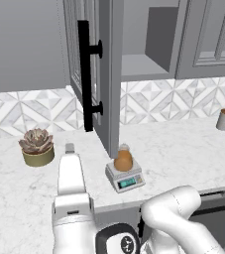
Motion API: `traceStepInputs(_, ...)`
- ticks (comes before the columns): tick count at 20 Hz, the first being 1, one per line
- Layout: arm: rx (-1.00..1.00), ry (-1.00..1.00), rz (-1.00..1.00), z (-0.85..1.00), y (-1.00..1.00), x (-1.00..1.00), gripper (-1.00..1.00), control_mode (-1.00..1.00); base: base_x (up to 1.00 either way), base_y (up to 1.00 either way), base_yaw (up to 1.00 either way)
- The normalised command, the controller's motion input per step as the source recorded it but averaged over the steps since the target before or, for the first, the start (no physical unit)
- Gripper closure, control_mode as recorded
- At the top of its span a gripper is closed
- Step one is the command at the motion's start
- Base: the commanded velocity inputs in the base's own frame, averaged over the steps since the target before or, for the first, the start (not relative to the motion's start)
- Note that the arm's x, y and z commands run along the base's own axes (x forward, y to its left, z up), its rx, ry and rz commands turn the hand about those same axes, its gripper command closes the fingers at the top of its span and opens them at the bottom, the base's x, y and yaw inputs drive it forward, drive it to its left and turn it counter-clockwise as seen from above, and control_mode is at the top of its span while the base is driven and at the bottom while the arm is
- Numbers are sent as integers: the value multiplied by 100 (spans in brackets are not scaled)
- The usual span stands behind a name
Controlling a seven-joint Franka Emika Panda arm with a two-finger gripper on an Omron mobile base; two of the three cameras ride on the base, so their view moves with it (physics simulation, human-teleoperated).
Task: Pick the honey bottle and place it on the digital scale for weighing, and close the cabinet.
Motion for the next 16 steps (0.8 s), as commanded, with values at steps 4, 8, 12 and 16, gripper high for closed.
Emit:
traceStepInputs(4, 5, 2, 0, 0, -26, 100, -100, -100, 0, 0, 0)
traceStepInputs(8, 0, -4, 0, 4, -12, 61, -100, -100, 0, 0, 0)
traceStepInputs(12, 0, -12, -1, 42, -56, -5, -100, -100, 0, 0, 0)
traceStepInputs(16, 1, -13, -5, 68, -71, -34, -100, -100, 0, 0, 0)
